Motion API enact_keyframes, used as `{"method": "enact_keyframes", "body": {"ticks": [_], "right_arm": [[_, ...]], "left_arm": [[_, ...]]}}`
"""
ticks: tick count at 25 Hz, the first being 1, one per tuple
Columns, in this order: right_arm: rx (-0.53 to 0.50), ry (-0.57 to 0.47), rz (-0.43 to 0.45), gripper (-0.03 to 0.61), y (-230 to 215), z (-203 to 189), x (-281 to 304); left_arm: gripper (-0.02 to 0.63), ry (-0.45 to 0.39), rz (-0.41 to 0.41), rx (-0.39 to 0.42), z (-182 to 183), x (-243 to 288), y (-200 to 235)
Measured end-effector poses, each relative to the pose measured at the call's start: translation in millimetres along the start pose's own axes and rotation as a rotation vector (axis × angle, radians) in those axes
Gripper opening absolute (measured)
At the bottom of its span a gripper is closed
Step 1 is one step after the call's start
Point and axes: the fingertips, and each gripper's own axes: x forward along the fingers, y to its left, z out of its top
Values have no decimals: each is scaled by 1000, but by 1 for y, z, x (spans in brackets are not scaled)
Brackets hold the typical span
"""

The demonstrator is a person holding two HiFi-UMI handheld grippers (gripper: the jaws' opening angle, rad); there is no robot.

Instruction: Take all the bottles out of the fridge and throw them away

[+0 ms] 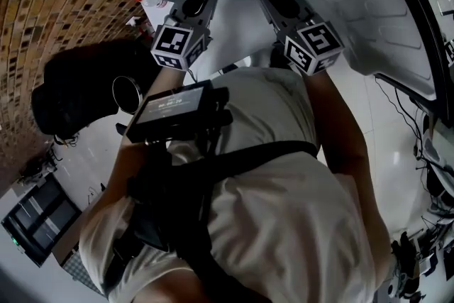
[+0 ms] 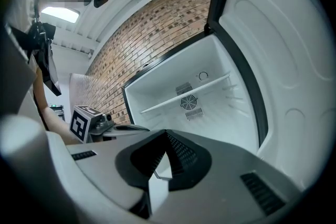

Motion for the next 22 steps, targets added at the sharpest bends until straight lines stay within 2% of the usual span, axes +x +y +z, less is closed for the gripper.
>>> {"method": "enact_keyframes", "body": {"ticks": [9, 17, 22], "right_arm": [[10, 7, 0, 6, -7, -1, 4], [43, 9, -8, 6, -20, -8, -3], [55, 20, -4, 6, -17, -18, 0]], "left_arm": [[3, 28, -13, 55, 1, 23, 4], [11, 217, 16, 137, -35, 69, 17], [11, 351, 21, 178, -63, 95, 40]]}}
